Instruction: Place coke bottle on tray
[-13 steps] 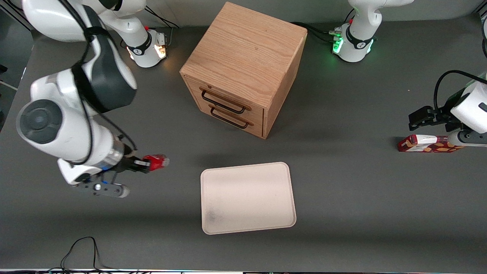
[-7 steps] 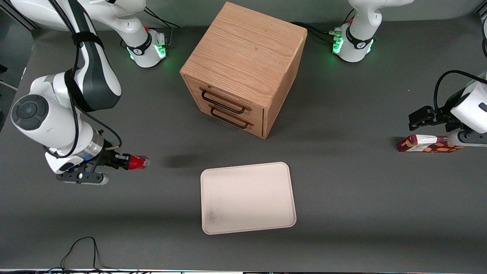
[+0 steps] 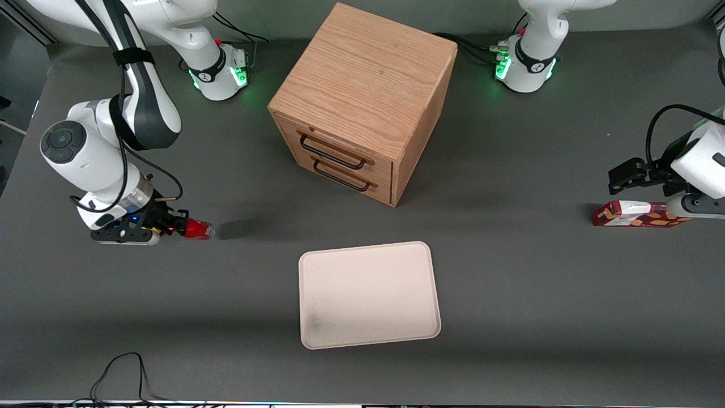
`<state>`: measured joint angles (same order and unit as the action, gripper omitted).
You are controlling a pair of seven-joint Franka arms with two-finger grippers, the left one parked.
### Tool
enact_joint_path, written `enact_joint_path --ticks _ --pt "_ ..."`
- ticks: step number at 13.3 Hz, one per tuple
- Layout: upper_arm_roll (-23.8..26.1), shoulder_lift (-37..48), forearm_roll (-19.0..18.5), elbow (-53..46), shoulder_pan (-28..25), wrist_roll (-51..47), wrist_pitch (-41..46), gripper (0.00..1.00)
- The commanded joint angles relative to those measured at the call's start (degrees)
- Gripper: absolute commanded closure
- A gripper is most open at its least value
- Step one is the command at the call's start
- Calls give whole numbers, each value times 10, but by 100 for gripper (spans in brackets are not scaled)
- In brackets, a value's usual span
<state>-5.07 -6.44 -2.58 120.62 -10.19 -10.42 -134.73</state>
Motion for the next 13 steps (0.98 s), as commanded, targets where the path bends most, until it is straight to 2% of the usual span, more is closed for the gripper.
enact_joint_path --ticks 1,4,7,13 --pt "-16 32 15 45 -10 23 -29 100" --pt "-19 35 19 53 -10 24 -31 100" --pt "-21 34 43 53 -10 24 -42 100" --pt "-21 35 45 47 -10 24 -45 100"
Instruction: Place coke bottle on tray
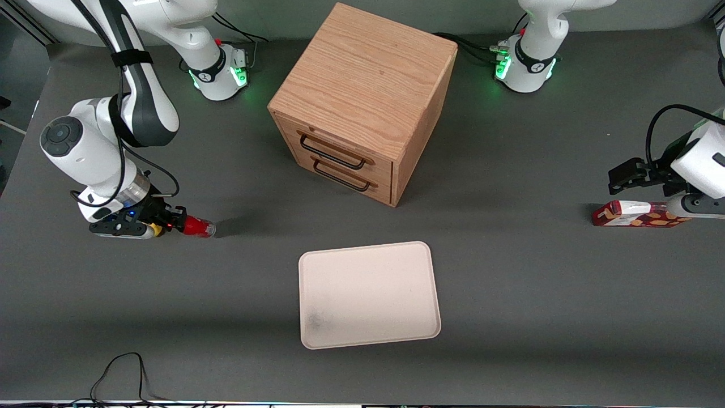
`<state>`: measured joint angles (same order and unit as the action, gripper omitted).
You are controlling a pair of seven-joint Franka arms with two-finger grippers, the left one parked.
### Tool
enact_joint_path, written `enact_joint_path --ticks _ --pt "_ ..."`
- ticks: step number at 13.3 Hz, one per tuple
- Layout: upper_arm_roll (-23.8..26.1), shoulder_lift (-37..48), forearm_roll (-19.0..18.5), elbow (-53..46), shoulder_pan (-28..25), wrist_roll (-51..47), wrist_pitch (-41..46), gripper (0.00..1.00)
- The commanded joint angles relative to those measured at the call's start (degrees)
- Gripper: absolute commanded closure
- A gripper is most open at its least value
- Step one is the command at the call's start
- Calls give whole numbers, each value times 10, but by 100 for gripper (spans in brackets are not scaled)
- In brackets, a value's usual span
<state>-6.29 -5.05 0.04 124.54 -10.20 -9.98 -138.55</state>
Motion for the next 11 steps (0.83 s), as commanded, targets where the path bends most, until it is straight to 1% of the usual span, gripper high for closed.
enact_joint_path --ticks 1,8,11 --pt "-9 21 18 6 -10 20 -6 100" --pt "-9 28 17 7 -9 22 -19 100" --pt "-36 36 17 25 -8 33 -45 100"
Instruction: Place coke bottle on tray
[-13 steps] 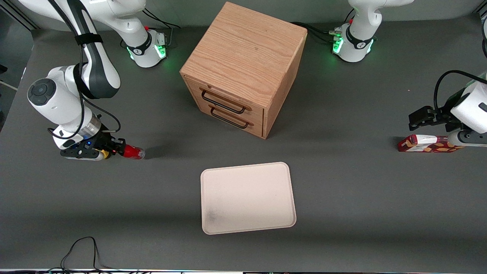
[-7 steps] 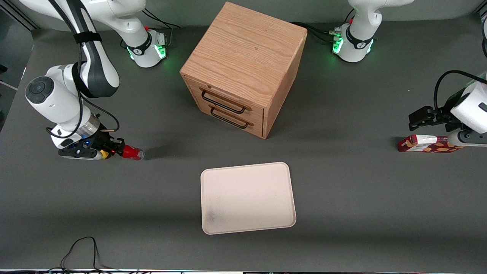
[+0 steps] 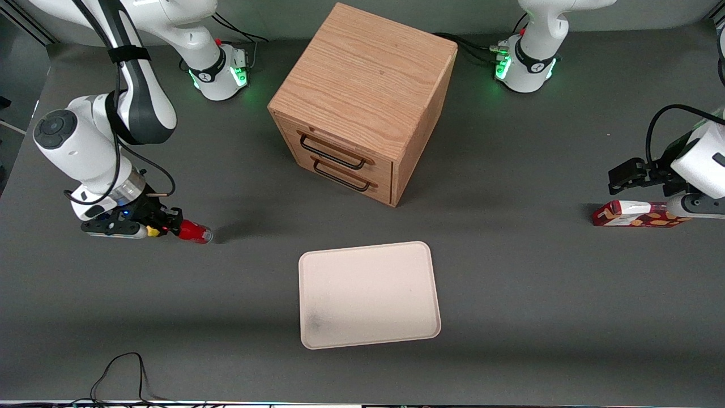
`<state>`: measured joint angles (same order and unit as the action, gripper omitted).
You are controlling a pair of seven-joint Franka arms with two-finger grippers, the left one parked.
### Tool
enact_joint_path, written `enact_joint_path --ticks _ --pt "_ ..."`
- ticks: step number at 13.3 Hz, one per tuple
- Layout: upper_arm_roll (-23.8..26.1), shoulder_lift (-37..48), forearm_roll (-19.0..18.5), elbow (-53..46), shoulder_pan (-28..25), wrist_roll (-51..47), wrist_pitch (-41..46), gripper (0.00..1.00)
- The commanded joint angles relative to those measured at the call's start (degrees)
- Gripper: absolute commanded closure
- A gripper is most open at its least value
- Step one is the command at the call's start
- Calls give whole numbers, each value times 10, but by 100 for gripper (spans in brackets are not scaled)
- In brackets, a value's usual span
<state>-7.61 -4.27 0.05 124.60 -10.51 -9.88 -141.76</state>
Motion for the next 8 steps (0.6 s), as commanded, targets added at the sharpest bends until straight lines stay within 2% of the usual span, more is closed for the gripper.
enact_joint_path --ticks 1,4,8 --pt "-39 28 18 27 -5 60 -15 100" --pt "-62 3 21 25 0 78 -58 100" --pt "-63 -86 88 -67 7 103 -67 100"
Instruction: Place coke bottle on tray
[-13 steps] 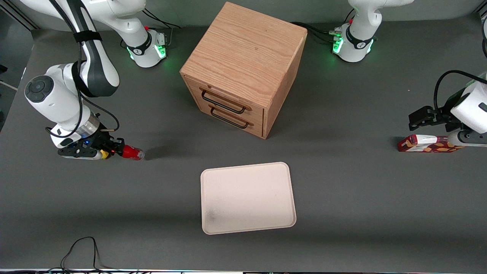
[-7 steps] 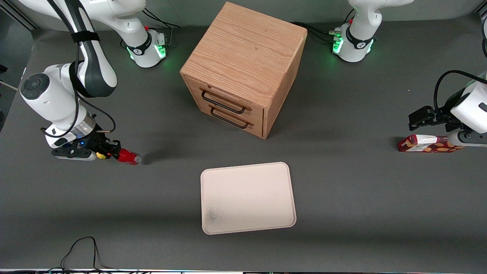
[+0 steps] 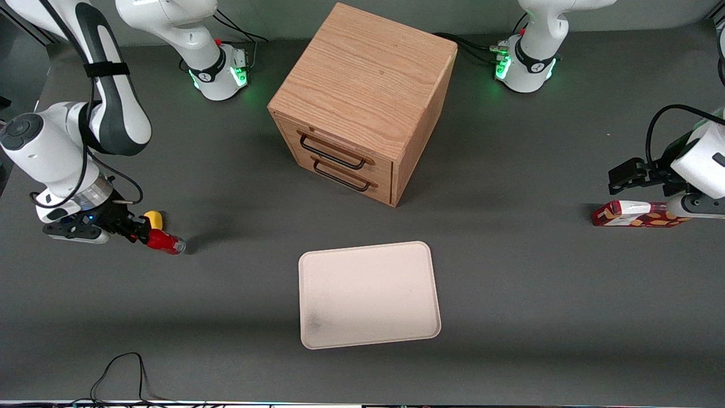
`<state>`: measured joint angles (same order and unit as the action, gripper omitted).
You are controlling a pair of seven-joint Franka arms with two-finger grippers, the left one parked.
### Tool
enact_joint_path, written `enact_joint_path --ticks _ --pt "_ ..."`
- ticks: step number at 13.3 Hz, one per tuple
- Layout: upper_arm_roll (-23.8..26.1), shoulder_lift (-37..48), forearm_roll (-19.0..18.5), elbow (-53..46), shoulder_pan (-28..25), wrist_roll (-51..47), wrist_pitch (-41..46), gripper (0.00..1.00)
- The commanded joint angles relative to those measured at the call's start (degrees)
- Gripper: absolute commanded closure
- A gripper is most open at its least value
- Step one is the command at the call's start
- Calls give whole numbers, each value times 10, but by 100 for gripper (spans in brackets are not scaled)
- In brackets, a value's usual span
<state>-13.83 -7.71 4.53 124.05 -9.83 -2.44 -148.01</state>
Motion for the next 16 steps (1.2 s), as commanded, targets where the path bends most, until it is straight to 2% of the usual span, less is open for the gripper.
enact_joint_path --ticks 1,5,7,10,11,12,13,16 --pt "-1 -74 50 -91 1 43 -2 100" --pt "0 -147 83 -188 7 51 5 100" --pt "2 -183 87 -222 7 62 9 100" --pt "1 -186 94 -238 19 97 41 100" --pt "1 -182 125 -235 17 94 42 100" --pt "6 -175 177 -234 10 93 41 100" --pt "6 -171 198 -234 -3 89 42 100" --pt "6 -145 196 -190 -50 39 46 100"
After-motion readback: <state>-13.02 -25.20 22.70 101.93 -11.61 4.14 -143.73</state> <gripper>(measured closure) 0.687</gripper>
